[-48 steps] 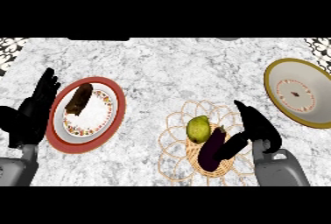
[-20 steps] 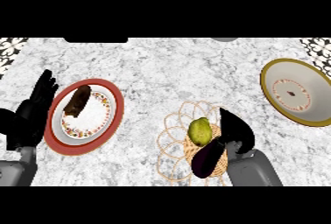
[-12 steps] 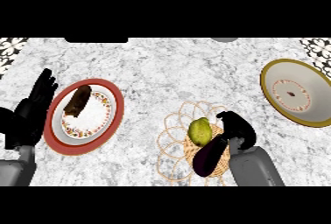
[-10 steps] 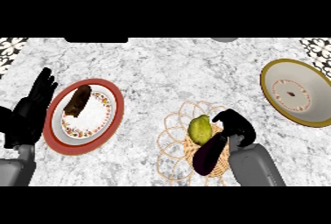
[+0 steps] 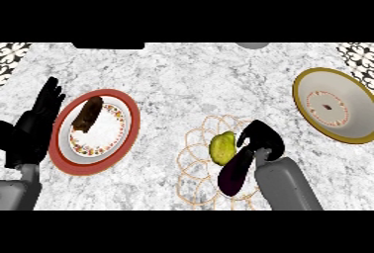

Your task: Pick the eggplant from the placemat and place it in the bowl

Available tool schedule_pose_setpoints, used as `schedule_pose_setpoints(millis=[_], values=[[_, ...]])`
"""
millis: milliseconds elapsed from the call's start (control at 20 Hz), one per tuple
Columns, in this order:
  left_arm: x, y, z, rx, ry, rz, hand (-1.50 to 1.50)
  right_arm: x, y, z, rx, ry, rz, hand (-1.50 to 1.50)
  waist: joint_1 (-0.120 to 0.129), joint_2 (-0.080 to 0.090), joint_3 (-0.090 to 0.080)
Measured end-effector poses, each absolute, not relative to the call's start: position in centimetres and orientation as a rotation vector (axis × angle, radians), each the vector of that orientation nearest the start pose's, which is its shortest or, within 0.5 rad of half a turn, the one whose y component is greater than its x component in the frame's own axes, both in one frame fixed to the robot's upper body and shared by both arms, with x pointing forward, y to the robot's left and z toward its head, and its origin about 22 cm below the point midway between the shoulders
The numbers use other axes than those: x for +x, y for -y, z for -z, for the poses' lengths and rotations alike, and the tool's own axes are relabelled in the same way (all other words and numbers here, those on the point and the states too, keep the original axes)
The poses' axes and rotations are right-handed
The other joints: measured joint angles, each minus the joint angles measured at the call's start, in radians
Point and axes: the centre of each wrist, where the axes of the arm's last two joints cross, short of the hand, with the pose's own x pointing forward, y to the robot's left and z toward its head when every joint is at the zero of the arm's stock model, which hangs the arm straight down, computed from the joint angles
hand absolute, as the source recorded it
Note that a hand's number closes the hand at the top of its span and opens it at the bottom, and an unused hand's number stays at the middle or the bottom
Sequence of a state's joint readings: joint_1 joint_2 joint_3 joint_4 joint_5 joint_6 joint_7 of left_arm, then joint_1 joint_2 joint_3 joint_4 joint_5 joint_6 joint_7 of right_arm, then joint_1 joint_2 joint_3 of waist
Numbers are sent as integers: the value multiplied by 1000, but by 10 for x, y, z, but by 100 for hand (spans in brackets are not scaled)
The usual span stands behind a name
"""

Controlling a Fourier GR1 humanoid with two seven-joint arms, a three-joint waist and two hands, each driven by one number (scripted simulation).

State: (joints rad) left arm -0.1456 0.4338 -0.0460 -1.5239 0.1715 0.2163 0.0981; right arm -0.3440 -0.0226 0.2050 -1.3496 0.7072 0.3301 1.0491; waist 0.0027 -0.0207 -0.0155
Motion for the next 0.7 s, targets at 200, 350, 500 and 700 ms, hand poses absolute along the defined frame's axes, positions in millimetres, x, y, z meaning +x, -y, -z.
schedule_pose_setpoints(millis=[200,350,500,700], values=[[277,-303,-59,318,1572,70,0,310,150,-30,-693,620,-861,150,0,2,3],[280,-299,-60,312,1581,77,0,320,158,-33,-705,741,-983,150,11,12,8],[279,-296,-56,312,1578,83,0,330,168,-39,-751,865,-1063,150,14,15,10],[279,-296,-56,324,1575,78,0,336,173,-42,-829,985,-1098,150,8,15,11]])
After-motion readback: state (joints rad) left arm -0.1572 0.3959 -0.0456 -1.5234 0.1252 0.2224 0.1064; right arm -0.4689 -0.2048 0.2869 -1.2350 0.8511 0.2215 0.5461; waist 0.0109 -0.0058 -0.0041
